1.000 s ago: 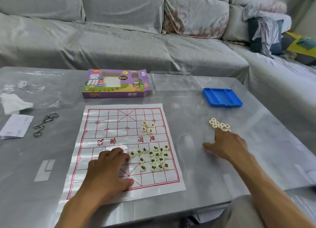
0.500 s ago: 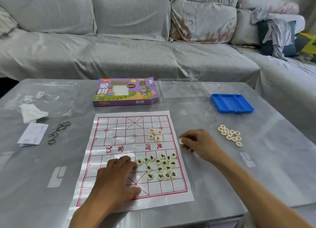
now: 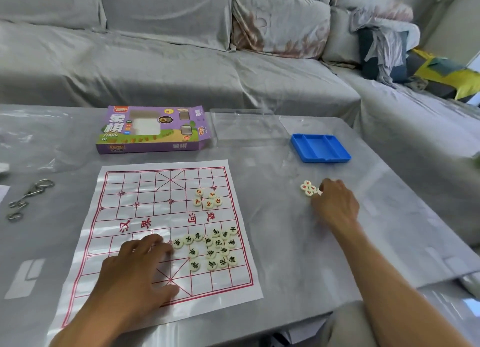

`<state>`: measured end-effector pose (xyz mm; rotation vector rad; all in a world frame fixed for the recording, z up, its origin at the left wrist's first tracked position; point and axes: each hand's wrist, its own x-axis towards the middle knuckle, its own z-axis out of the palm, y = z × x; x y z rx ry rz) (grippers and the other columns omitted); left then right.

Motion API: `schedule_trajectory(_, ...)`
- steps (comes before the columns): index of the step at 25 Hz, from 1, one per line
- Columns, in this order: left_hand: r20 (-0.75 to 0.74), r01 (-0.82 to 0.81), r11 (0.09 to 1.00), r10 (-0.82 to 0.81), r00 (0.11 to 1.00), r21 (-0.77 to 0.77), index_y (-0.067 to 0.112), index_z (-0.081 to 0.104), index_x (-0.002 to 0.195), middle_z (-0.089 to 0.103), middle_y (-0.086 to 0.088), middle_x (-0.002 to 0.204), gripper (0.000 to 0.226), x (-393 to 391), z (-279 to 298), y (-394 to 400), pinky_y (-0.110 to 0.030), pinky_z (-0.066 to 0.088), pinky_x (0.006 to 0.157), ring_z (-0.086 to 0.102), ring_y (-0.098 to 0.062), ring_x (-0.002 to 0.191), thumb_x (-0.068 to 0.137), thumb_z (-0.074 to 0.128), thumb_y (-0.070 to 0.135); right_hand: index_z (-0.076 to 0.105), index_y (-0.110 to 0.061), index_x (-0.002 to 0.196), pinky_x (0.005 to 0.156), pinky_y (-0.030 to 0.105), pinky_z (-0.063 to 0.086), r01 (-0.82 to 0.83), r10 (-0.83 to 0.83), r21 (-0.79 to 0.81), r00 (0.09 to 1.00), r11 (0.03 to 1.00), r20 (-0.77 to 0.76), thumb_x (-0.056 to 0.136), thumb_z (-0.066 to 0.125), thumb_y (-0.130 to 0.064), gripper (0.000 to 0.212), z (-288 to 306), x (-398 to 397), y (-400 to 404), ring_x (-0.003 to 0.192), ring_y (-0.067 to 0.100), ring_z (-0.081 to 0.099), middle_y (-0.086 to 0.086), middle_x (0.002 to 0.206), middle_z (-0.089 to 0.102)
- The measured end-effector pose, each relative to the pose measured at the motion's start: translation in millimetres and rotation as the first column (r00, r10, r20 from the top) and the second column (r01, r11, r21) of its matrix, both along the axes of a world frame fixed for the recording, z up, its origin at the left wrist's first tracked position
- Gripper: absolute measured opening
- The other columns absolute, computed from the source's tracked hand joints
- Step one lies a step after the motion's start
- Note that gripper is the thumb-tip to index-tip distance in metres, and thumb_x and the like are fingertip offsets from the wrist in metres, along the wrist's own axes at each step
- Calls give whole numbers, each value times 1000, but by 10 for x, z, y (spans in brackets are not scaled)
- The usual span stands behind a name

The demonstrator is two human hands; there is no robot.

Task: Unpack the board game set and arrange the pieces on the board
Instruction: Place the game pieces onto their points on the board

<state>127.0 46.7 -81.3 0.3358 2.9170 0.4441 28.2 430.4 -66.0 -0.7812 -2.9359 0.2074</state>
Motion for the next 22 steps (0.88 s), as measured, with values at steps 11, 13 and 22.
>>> schedule_trajectory(11,39,-12,999,11,999,36,45,37,134,22,26,148,80,52,58,15,-34,32,102,24,-10,135,60,36,75,62,-21,87,66,32,47,-122,54,-327,976,937,-209,81,67,-23,8,-39,71,-178,76,15,57,-1,86,65)
schedule_trajectory(13,27,-10,1000,9,1000,23,44,36,134,20,27,147,69,42,57,-1,-34,31,103,23,-9,135,71,48,68,65,-22,83,66,26,49,-360,272,-303,916,882,-295,82,70,-23,6,43,-2,-680,73,8,58,-7,81,64)
schedule_trajectory(22,40,7,999,-5,999,-46,47,33,135,17,27,149,77,-45,-36,-37,-34,32,104,21,-9,137,64,42,77,73,-23,93,78,31,49,-656,635,-202,755,727,-166,91,57,-39,23,-215,-183,-1290,89,11,55,-10,97,68)
